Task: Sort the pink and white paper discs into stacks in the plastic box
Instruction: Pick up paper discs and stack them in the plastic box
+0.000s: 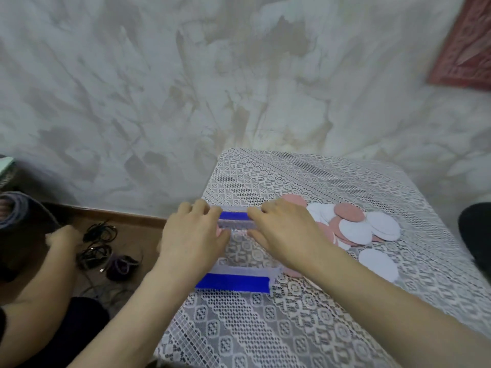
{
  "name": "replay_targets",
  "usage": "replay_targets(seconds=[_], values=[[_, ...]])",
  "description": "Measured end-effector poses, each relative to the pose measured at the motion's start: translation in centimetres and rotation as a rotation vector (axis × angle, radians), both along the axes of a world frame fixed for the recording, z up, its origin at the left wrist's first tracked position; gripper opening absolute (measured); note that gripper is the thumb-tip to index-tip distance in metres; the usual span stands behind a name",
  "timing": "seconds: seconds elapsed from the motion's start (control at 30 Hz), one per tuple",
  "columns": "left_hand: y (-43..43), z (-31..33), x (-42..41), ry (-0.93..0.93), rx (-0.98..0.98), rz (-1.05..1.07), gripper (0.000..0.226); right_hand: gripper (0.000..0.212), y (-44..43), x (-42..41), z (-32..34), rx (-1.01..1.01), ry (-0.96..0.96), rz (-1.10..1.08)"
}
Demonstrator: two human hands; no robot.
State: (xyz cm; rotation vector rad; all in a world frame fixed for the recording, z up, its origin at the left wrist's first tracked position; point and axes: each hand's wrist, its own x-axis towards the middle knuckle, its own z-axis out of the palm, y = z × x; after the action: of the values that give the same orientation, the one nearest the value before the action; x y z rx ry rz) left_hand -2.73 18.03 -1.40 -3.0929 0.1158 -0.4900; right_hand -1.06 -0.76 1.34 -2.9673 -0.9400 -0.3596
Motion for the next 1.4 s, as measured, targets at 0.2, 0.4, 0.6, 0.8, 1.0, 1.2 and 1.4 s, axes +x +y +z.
replay_targets(seconds=[0.2,0.4,0.6,0.8,1.0,1.2,1.4], values=[[-5.3,1.4,0.5,-0.030,0.057,-0.127,0.046,0.030,-5.5,-1.3,1.5,0.035,-0.030,-0.091],[-11.8,1.7,0.7,-0.043,0.024,-0.181,0.042,0.025,-12.4,-2.3,0.2,0.025,-0.002,-0.261],[-17.1,-1.7,-0.1,-0.028,-0.016,-0.291,0.028,0.028,-17.6,-3.8,-3.2,0.082,0.082,-0.348],[-19.1,-5.9,-1.3,0.092,-0.107,-0.288,0.046,0.032,-20.3,-4.4,-6.9,0.279,0.139,-0.344],[-19.1,-6.9,-1.0,0.209,-0.163,-0.145,0.069,0.025,-21.4,-2.6,-7.4,0.334,0.164,-0.333],[-19.5,-7.0,-1.1,0.268,-0.215,-0.211,0.068,0.024,-20.4,-1.4,-7.2,0.336,0.189,-0.346],[-20.7,-6.0,-3.2,0.272,-0.230,-0.336,0.064,0.025,-20.2,-2.3,-7.4,0.356,0.211,-0.360]])
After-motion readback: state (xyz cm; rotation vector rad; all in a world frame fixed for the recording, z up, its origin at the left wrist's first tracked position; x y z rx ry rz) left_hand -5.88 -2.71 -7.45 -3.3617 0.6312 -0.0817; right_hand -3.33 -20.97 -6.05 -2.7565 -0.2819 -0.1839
